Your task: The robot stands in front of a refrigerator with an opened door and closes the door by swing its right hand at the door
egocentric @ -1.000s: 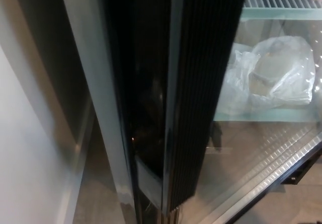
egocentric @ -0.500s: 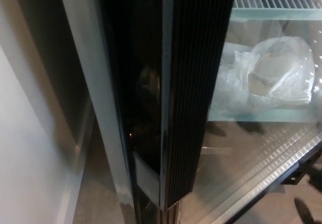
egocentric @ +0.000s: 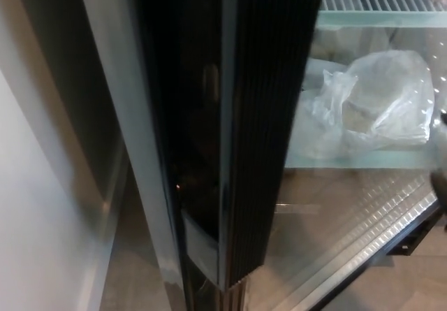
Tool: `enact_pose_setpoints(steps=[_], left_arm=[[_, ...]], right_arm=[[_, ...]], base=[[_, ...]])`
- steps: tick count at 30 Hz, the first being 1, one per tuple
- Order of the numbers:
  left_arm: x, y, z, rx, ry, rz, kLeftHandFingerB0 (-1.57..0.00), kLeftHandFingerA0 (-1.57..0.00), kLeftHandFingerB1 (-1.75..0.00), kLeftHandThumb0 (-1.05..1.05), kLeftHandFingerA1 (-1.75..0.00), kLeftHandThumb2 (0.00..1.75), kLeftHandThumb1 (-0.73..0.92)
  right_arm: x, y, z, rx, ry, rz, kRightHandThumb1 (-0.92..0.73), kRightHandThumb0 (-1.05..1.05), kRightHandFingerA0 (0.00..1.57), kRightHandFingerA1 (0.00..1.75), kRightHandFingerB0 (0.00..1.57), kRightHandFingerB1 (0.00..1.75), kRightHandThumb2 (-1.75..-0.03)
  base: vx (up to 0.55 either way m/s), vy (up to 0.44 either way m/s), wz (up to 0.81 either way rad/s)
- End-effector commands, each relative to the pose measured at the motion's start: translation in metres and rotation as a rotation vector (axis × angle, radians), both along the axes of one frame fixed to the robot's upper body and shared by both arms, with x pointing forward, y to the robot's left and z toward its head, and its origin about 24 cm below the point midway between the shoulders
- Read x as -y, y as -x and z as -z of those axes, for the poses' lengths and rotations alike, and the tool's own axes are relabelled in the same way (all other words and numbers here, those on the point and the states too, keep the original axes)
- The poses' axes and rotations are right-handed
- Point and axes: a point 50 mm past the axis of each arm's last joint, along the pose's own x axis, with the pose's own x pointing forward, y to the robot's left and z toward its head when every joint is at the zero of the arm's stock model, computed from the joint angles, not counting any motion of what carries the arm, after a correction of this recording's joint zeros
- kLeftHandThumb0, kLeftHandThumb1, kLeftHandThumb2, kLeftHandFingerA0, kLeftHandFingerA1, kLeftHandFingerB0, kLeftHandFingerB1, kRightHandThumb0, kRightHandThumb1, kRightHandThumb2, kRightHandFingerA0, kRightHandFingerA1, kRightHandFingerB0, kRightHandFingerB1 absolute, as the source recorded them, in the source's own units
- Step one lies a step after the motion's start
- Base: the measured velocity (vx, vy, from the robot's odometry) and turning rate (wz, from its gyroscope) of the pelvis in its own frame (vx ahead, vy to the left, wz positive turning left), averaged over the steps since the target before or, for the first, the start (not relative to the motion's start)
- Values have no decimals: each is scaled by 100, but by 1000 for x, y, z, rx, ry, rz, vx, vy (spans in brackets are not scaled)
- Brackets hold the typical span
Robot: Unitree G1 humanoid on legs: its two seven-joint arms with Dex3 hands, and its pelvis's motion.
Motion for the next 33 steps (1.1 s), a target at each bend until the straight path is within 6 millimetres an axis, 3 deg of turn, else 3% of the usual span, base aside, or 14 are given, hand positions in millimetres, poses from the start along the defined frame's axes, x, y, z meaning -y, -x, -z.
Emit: enact_pose_setpoints(steps=[1, 11, 12, 13, 14, 15, 16, 21, 24, 25, 27, 33], left_arm=[[-8, 14, 2, -28, -25, -12, -42, -47, -35, -39, -38, 61, 73], [-7, 8, 0, -23, -22, 8, -41, -46, -35, -40, -37, 62, 73], [-6, 8, 0, -20, -23, 9, -45, -49, -37, -40, -39, 62, 73], [-6, 7, 0, -16, -24, 10, -45, -49, -37, -40, -39, 62, 73], [-6, 7, 0, -14, -24, 12, -46, -50, -37, -40, -40, 62, 74], [-6, 7, -1, -13, -23, 15, -46, -50, -37, -40, -40, 62, 74], [-6, 7, -1, -13, -23, 17, -44, -49, -37, -40, -39, 62, 73], [-5, 4, -1, -8, -17, 13, -45, -48, -37, -40, -39, 61, 73], [-4, 5, 0, -9, -14, 10, -46, -50, -37, -40, -39, 62, 74], [-4, 6, 0, -7, -10, 7, -45, -49, -37, -39, -39, 61, 73], [-5, 6, 0, -2, -3, 2, -46, -50, -38, -39, -40, 62, 72], [-4, 2, -1, 1, -2, -2, -44, -49, -37, -39, -39, 61, 73]], right_arm=[[-69, 109, -182, 1175, 221, -162, -71, -60, 37, 35, 41, 34, -62], [-68, 112, -187, 1183, 222, -146, -71, -60, 37, 35, 41, 34, -62], [-88, 65, -185, 1029, 333, -169, -92, -62, 0, 14, 4, 23, -73], [-127, 12, -169, 837, 550, -233, -92, -62, 0, 14, 4, 23, -73], [-140, -8, -160, 759, 627, -252, -77, -68, 0, 20, 7, 27, -106], [-146, -20, -154, 708, 661, -254, -77, -68, 0, 20, 7, 27, -106], [-150, -30, -149, 654, 694, -255, -92, -63, 0, 13, 11, 22, -72], [-155, -89, -116, 383, 838, -217, -89, -62, 1, 17, 11, 23, -70], [-153, -109, -103, 313, 870, -196, -91, -64, 7, 27, 14, 27, -67], [-150, -121, -94, 238, 883, -191, -90, -63, 5, 19, 12, 23, -70], [-140, -151, -65, 49, 916, -154, -91, -66, 6, 19, 14, 25, -70], [-123, -179, -43, -195, 993, -68, -92, -70, 4, 25, 11, 26, -67]], base=[[0, 0, 0], [0, 0, 0], [0, 0, 0], [0, 0, 0], [0, 0, 0], [0, 0, 0], [0, 0, 0], [0, 0, 0], [0, 0, 0], [0, 0, 0], [0, 0, 0], [0, 0, 0]])
